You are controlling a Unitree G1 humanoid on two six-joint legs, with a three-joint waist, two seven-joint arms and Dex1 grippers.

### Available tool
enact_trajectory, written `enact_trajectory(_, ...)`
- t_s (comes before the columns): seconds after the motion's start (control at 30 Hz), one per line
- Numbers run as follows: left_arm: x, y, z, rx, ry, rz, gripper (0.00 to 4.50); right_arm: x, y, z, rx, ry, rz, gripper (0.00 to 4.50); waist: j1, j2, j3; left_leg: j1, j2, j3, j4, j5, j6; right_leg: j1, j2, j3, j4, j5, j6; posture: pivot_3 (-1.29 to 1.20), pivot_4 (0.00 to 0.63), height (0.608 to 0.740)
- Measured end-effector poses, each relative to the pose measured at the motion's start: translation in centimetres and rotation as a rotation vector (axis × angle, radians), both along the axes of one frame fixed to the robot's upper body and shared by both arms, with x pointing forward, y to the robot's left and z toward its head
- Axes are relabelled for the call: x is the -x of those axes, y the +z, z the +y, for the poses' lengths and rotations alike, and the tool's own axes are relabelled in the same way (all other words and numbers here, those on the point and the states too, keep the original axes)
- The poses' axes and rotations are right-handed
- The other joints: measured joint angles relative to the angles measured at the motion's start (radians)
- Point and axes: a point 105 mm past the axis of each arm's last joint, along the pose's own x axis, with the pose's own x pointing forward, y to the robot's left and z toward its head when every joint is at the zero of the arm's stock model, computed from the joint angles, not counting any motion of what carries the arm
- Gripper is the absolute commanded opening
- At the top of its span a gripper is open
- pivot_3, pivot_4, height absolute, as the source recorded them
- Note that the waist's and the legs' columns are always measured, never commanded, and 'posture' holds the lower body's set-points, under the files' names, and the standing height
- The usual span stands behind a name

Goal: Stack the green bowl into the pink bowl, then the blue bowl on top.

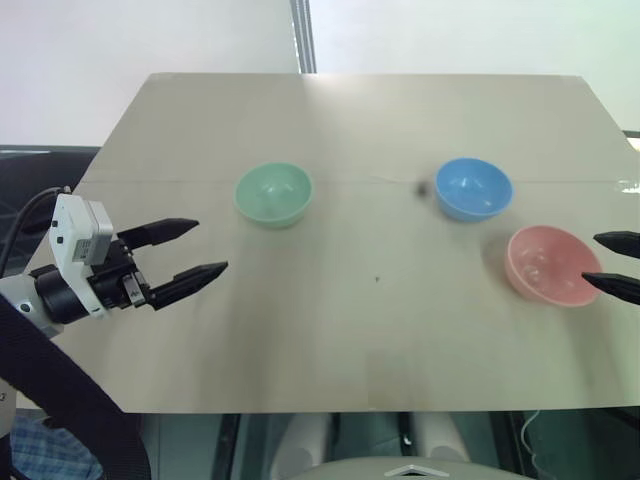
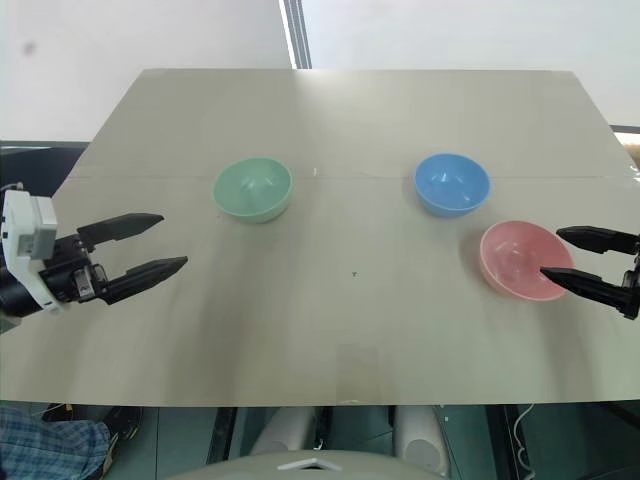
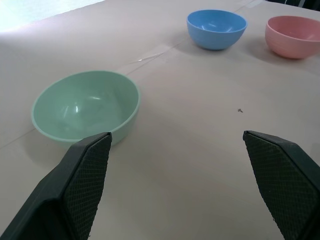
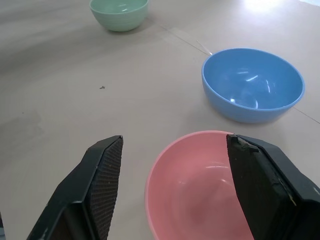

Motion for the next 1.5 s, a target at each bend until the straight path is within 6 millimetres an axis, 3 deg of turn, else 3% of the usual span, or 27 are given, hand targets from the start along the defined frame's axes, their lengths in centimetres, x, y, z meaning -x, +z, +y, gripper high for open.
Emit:
enact_trajectory(0.7,-0.4,1.1,-0.6,-0.012,-0.063,-0.039,4.44,-0.3,-0.3,0.1,0.007,-0.011,0.0,3.63,0.0,0.001,0.0,0.0,0.0,0.0,0.0,0.0,0.0,0.0,0.0,0.0,0.0,0.0,0.0,0.0,0.15,0.74)
enact_trajectory(1.03,-0.9,0.6,-0.9,-0.023,-0.072,-0.03,4.44,-0.4,-0.5,0.3,0.007,-0.035,-0.013,3.63,0.0,0.001,0.0,0.0,0.0,0.0,-0.001,0.0,0.0,0.0,0.0,-0.001,0.0,0.0,0.0,0.0,0.15,0.74)
enact_trajectory(1.23,-1.3,0.3,-2.3,-0.026,-0.152,-0.024,4.44,-1.0,-2.0,-0.1,0.031,-0.193,-0.015,3.63,0.002,0.001,0.0,-0.001,0.0,-0.001,-0.001,0.0,0.0,0.0,0.0,-0.001,-0.001,0.0,0.0,0.0,0.15,0.74)
enact_trajectory(1.33,-1.7,0.7,-2.8,-0.031,-0.193,-0.037,4.44,0.0,-3.1,1.4,0.023,-0.197,0.017,3.63,0.002,0.001,0.0,-0.001,0.0,-0.002,-0.001,0.0,0.0,0.0,0.0,-0.002,-0.001,0.0,0.0,0.0,0.15,0.74)
enact_trajectory(1.5,-2.0,0.9,-3.5,-0.033,-0.274,-0.034,4.44,1.7,-3.3,3.2,0.019,-0.153,0.045,3.63,0.0,0.001,0.0,0.0,-0.001,-0.001,-0.001,0.0,0.0,0.001,0.0,-0.001,-0.001,0.0,0.0,0.0,0.15,0.74)
